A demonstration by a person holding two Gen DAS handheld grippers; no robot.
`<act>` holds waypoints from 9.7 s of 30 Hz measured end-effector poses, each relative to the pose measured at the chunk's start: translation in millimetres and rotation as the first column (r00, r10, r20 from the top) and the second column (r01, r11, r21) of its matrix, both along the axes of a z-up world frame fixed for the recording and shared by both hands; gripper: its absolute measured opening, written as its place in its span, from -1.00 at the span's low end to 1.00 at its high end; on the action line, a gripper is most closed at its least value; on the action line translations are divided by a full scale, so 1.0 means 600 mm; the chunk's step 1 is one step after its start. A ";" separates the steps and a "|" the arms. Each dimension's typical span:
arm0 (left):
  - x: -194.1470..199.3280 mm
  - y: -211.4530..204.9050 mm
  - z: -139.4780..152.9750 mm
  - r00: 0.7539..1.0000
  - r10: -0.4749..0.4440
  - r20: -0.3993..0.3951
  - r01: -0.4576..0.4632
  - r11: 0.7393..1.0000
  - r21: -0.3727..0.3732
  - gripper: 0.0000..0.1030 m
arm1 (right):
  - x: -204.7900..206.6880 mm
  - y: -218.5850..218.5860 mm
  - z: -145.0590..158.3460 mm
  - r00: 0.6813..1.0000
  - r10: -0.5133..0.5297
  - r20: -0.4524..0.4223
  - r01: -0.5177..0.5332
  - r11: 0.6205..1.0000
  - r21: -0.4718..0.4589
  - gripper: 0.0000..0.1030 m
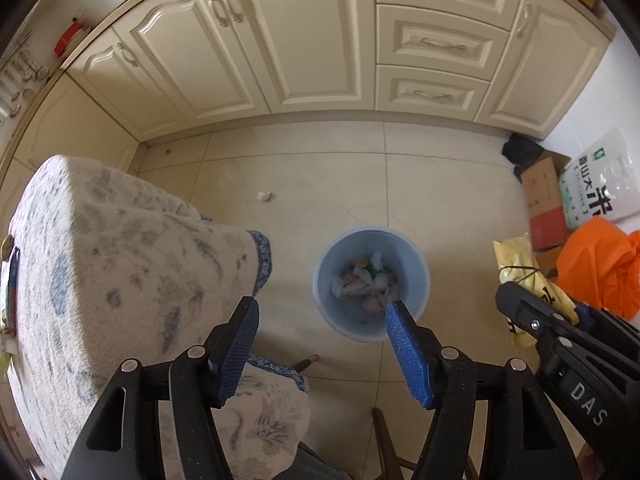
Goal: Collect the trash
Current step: 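Open the left gripper over the bin while the right gripper opens, dropping the yellow packet, then move both open grippers back over the table of trash, then close the left gripper on the green snack packet, then close the right gripper on the white-and-yellow printed packet, then carry the green packet and white packet with both grippers toward the blue bin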
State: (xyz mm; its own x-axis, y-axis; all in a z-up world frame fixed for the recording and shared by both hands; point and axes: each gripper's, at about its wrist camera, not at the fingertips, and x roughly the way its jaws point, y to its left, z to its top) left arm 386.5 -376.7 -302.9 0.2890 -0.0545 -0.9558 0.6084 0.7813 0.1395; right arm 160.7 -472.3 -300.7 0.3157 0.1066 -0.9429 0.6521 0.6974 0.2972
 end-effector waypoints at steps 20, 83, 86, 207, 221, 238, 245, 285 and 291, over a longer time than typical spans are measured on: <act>-0.013 0.085 0.030 0.999 0.040 -0.003 -0.040 0.999 -0.016 0.25 | 0.022 0.004 -0.004 0.999 -0.019 -0.042 0.018 1.000 -0.010 0.43; -0.241 0.637 0.337 0.818 0.537 0.208 -0.461 0.827 -0.323 0.63 | 0.063 0.433 0.267 0.860 0.431 0.274 -0.370 0.896 -0.247 0.79; -0.255 0.672 0.344 0.795 0.568 0.213 -0.488 0.807 -0.332 0.64 | 0.063 0.463 0.271 0.844 0.457 0.282 -0.395 0.884 -0.251 0.81; 0.181 1.030 0.117 0.627 0.778 0.034 -0.710 0.589 -0.386 -0.44 | 0.582 0.881 0.080 0.456 0.879 0.138 -0.820 0.476 -0.319 -0.75; 0.121 1.004 0.154 0.655 0.755 0.020 -0.695 0.613 -0.377 -0.45 | 0.437 0.832 0.162 0.469 0.864 0.182 -0.801 0.503 -0.324 -0.77; -0.034 0.864 0.270 0.746 0.659 0.096 -0.575 0.710 -0.407 -0.45 | 0.283 0.688 0.231 0.622 0.751 0.222 -0.660 0.655 -0.367 -0.77; -0.068 0.769 0.296 0.805 0.579 0.129 -0.492 0.773 -0.400 -0.45 | 0.235 0.601 0.247 0.701 0.666 0.254 -0.570 0.738 -0.360 -0.77; 0.002 0.055 0.080 0.997 0.019 -0.075 -0.031 0.986 -0.163 -0.35 | -0.010 0.007 0.105 0.997 0.046 0.060 -0.024 0.947 -0.319 -0.77; 0.033 0.015 0.041 0.998 0.037 -0.041 -0.042 0.992 -0.122 0.30 | -0.014 -0.020 0.069 0.999 0.028 0.025 -0.020 0.960 -0.280 -0.76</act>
State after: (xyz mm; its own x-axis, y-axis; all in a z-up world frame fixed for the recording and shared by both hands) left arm 406.6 -367.4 -278.3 0.2564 -0.1610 -0.9531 0.5798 0.8146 0.0184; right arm 152.3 -484.5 -259.4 0.3431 -0.1520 -0.9269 0.6285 0.7705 0.1063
